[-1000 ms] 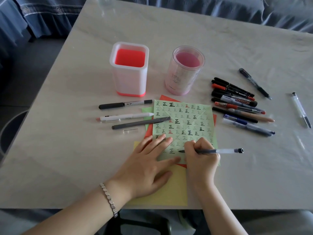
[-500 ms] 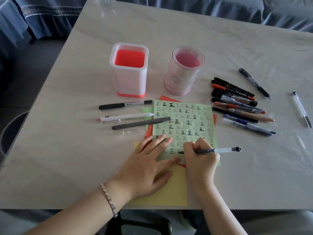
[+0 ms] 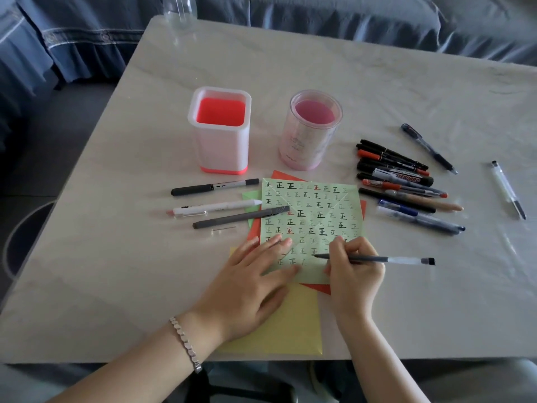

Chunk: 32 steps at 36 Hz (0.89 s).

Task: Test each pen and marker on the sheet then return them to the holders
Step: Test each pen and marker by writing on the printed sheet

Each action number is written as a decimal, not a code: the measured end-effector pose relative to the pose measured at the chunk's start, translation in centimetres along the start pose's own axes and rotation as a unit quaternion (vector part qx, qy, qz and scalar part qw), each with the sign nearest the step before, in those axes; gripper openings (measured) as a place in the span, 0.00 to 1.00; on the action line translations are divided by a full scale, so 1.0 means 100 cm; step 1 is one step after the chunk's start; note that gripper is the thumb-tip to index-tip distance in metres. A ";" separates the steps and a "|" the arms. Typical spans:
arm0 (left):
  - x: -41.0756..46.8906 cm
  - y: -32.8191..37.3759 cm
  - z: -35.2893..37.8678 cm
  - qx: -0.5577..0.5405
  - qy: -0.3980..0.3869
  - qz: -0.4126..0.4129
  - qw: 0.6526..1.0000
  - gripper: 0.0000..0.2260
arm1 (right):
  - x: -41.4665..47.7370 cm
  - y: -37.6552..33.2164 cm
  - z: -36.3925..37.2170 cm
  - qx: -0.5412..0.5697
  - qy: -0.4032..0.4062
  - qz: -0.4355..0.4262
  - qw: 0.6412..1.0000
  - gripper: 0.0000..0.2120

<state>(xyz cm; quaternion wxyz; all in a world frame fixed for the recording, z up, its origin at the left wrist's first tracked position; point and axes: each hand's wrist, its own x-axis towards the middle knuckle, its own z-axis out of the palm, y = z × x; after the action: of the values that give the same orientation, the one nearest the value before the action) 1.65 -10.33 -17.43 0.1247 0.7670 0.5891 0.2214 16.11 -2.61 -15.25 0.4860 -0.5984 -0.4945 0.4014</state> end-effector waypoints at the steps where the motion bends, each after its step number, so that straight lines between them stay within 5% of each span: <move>1: 0.000 -0.001 -0.002 0.000 0.028 -0.007 1.000 0.16 | 0.002 -0.001 -0.003 -0.003 -0.009 0.005 1.000 0.16; 6: 0.002 -0.015 -0.025 0.065 0.142 -0.124 0.980 0.14 | 0.007 -0.010 -0.018 -0.022 -0.048 0.001 0.999 0.13; 11: -0.001 -0.037 -0.033 0.140 0.137 -0.171 0.966 0.09 | 0.010 -0.015 -0.028 -0.047 -0.096 0.014 0.994 0.13; 21: 0.001 -0.039 -0.039 0.124 0.113 -0.168 0.971 0.07 | 0.006 -0.027 -0.042 -0.034 -0.137 0.029 0.990 0.13; 23: 0.001 -0.034 -0.039 0.075 0.116 -0.180 0.974 0.14 | 0.005 -0.032 -0.044 -0.002 -0.140 0.043 0.989 0.12; 32: 0.020 0.022 -0.055 -0.325 0.119 -0.278 0.896 0.04 | -0.002 -0.064 -0.049 0.177 -0.182 0.156 0.955 0.20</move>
<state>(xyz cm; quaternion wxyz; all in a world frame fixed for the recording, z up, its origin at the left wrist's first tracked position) 1.22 -9.42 -11.23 0.3530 0.4565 0.6840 0.4463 19.53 -3.47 -7.97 0.4175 -0.4895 -0.3965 0.6549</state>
